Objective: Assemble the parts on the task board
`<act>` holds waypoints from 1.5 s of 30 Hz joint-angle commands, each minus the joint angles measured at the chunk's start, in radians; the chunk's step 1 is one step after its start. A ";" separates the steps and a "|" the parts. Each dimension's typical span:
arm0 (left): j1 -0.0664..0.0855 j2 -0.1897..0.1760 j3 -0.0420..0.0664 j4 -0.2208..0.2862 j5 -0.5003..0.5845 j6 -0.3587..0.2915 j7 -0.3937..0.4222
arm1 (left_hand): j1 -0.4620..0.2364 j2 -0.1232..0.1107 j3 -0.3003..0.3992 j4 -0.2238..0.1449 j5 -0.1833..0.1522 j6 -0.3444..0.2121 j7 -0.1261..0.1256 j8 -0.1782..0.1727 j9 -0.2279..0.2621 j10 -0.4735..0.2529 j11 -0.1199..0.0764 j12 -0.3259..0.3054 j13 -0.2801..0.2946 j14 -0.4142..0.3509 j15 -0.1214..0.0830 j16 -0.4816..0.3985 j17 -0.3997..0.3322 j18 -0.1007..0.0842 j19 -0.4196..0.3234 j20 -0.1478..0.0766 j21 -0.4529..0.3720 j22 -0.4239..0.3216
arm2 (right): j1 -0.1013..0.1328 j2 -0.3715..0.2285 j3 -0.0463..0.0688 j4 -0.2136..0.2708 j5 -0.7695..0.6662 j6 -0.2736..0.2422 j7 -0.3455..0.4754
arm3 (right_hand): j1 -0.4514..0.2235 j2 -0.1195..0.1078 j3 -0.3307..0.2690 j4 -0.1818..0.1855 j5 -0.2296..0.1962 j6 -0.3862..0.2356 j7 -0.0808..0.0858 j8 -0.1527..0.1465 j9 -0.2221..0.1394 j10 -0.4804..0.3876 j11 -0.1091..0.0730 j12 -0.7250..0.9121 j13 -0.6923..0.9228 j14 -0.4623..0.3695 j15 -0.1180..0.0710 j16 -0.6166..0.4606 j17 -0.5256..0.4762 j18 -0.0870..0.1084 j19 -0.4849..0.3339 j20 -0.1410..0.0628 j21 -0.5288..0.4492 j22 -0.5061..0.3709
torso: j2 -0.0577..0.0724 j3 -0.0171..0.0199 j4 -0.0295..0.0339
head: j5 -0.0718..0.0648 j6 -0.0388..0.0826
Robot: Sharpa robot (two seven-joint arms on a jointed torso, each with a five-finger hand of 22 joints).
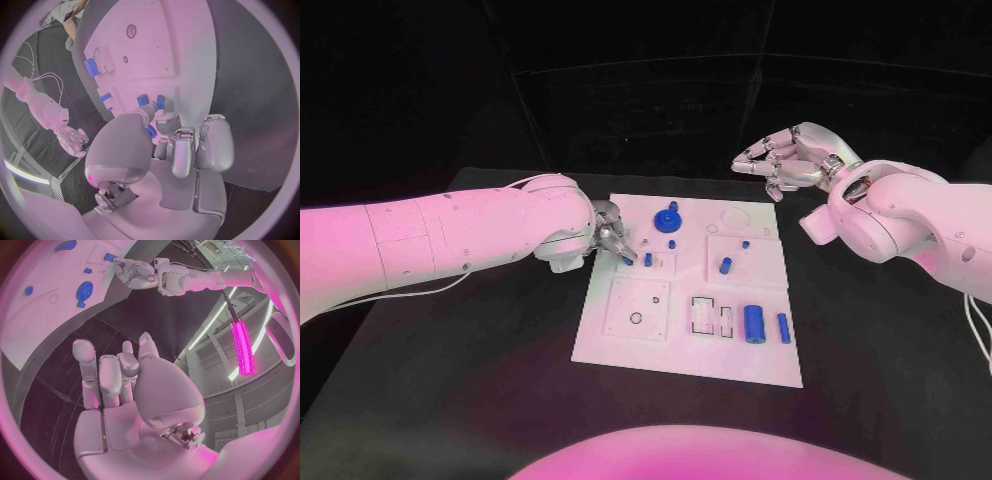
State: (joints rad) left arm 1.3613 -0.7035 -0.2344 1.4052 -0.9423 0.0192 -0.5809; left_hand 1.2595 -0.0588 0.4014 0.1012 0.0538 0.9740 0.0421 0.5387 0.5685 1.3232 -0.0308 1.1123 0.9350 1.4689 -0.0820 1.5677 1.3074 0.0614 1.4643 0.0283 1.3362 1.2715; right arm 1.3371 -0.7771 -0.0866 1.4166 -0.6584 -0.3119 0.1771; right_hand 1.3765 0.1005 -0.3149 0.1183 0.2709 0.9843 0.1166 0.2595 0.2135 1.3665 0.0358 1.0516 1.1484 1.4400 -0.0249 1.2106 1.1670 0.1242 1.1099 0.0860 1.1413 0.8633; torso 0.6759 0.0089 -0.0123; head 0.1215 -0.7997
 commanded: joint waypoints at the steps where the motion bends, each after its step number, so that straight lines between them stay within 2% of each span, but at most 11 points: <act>1: -0.002 0.005 -0.002 -0.005 -0.005 0.024 -0.012 | -0.018 -0.004 0.036 -0.029 0.003 0.013 -0.010 0.006 0.004 0.006 -0.007 0.007 0.006 0.102 -0.008 0.003 0.263 0.005 0.010 -0.007 0.006 0.004 | 0.002 -0.001 0.001 0.002 0.000 0.006 0.009 | 0.010 0.001 -0.001 -0.005 0.003 -0.008 0.000 0.006 0.001 -0.005 -0.002 -0.005 0.000 -0.004 -0.004 -0.005 -0.002 0.019 -0.006 0.000 -0.007 0.001 | 0.000 0.0002 -0.0001 | -0.002 0.000; 8: -0.002 0.016 -0.002 -0.019 -0.005 0.029 -0.012 | -0.064 -0.010 0.010 0.001 0.003 0.022 -0.013 0.013 0.008 0.010 -0.009 0.016 0.013 0.102 -0.010 0.003 0.263 0.004 0.012 -0.010 0.008 0.008 | 0.002 -0.004 0.001 0.006 0.000 0.003 0.008 | 0.008 0.001 -0.002 -0.004 0.001 -0.008 0.000 0.007 0.002 -0.006 -0.002 -0.007 -0.001 -0.004 -0.004 -0.006 -0.003 0.019 -0.007 0.000 -0.008 0.000 | 0.001 -0.0005 -0.0003 | -0.006 -0.003; 13: -0.001 0.021 -0.002 -0.026 -0.005 0.034 -0.014 | -0.079 -0.013 -0.002 0.011 0.002 0.025 -0.015 0.017 0.010 0.012 -0.010 0.021 0.019 0.102 -0.011 0.003 0.263 0.004 0.012 -0.010 0.010 0.011 | 0.002 -0.008 0.001 0.009 0.000 0.000 0.008 | 0.008 0.001 -0.002 -0.004 0.001 -0.008 0.000 0.007 0.002 -0.006 -0.002 -0.007 -0.001 -0.004 -0.004 -0.006 -0.003 0.019 -0.007 0.000 -0.008 0.000 | -0.001 0.0001 -0.0014 | -0.006 -0.002; 21: -0.001 0.026 -0.002 -0.033 -0.005 0.031 -0.015 | -0.099 -0.016 -0.024 0.027 0.002 0.029 -0.016 0.021 0.014 0.015 -0.011 0.027 0.025 0.102 -0.013 0.003 0.263 0.003 0.014 -0.012 0.013 0.016 | 0.002 -0.008 0.001 0.010 0.000 0.001 0.006 | 0.008 0.001 -0.002 -0.004 0.001 -0.008 0.000 0.007 0.002 -0.006 -0.002 -0.007 -0.001 -0.004 -0.004 -0.006 -0.003 0.019 -0.007 0.000 -0.008 0.000 | 0.000 -0.0002 0.0013 | -0.009 -0.001; 25: -0.001 0.027 -0.002 -0.035 -0.005 0.028 -0.016 | -0.114 -0.020 -0.046 0.038 0.002 0.031 -0.016 0.023 0.016 0.014 -0.011 0.029 0.025 0.102 -0.013 0.003 0.263 0.003 0.014 -0.012 0.012 0.016 | 0.002 -0.010 0.001 0.012 0.000 0.002 0.003 | 0.006 0.002 -0.003 -0.003 0.000 -0.009 0.000 0.007 0.002 -0.004 -0.002 -0.003 0.002 -0.003 -0.004 -0.003 0.000 0.018 -0.005 0.000 -0.005 0.003 | 0.000 -0.0001 0.0006 | -0.008 -0.001; 32: -0.001 0.027 -0.002 -0.044 -0.005 0.026 -0.018 | -0.148 -0.025 -0.111 0.073 0.002 0.034 -0.015 0.027 0.019 0.015 -0.011 0.033 0.029 0.102 -0.012 0.003 0.263 0.002 0.015 -0.012 0.013 0.019 | 0.002 -0.012 0.001 0.013 0.000 0.001 0.002 | 0.006 0.002 -0.003 -0.003 0.000 -0.009 0.000 0.007 0.002 -0.005 -0.002 -0.006 0.000 -0.004 -0.004 -0.004 -0.001 0.019 -0.006 0.000 -0.006 0.002 | 0.000 -0.0002 0.0008 | -0.009 -0.001; 37: -0.001 0.023 -0.002 -0.042 -0.005 0.028 -0.020 | -0.180 -0.041 -0.183 0.108 0.001 0.041 -0.017 0.035 0.024 0.022 -0.012 0.046 0.044 0.102 -0.014 0.003 0.263 0.002 0.016 -0.013 0.013 0.022 | 0.002 -0.014 0.001 0.014 0.000 -0.002 0.001 | 0.006 0.002 -0.003 -0.003 0.000 -0.009 0.000 0.007 0.002 -0.005 -0.002 -0.006 0.000 -0.004 -0.004 -0.004 -0.001 0.018 -0.005 0.000 -0.006 0.003 | 0.000 -0.0007 0.0013 | -0.009 -0.001; 45: -0.002 0.010 -0.002 -0.029 -0.005 -0.001 -0.008 | -0.180 -0.029 -0.253 0.147 0.001 0.039 -0.020 0.041 0.028 0.022 -0.014 0.049 0.047 0.102 -0.016 0.003 0.263 0.002 0.017 -0.015 0.014 0.024 | 0.002 -0.016 0.001 0.015 0.000 -0.004 0.002 | 0.006 0.002 -0.003 -0.003 0.000 -0.009 0.000 0.007 0.002 -0.005 -0.002 -0.006 0.000 -0.004 -0.004 -0.004 -0.001 0.018 -0.005 0.000 -0.006 0.003 | 0.000 -0.0012 0.0000 | -0.010 -0.002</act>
State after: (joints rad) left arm 1.3588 -0.6918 -0.2366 1.3719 -0.9428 0.0345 -0.5916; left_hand 1.0813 -0.0948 0.1539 0.2484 0.0549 1.0082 0.0231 0.5744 0.5960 1.3402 -0.0449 1.1581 0.9812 1.4652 -0.0930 1.5677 1.3074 0.0614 1.4674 0.0181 1.3447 1.2944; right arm 1.3371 -0.7921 -0.0866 1.4290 -0.6584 -0.3129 0.1744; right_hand 1.3765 0.1006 -0.3149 0.1183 0.2709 0.9843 0.1166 0.2634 0.2139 1.3665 0.0358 1.0480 1.1498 1.4400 -0.0249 1.2105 1.1664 0.1241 1.1099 0.0860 1.1377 0.8656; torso 0.6756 0.0079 -0.0111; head 0.1127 -0.8009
